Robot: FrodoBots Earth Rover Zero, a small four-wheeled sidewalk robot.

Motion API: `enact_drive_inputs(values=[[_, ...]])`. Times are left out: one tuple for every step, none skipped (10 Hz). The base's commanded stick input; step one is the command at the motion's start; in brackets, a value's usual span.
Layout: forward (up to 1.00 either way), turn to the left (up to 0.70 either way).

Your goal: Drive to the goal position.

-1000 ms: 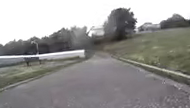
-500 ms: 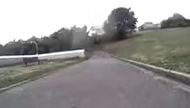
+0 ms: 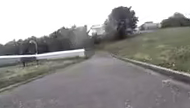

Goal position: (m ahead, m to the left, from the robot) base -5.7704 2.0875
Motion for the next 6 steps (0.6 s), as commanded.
enact_drive_inputs(values=[[0.7,0.0],[0.7,0.0],[0.7,0.0],[0.7,0.0],[0.7,0.0],[0.7,0.0]])
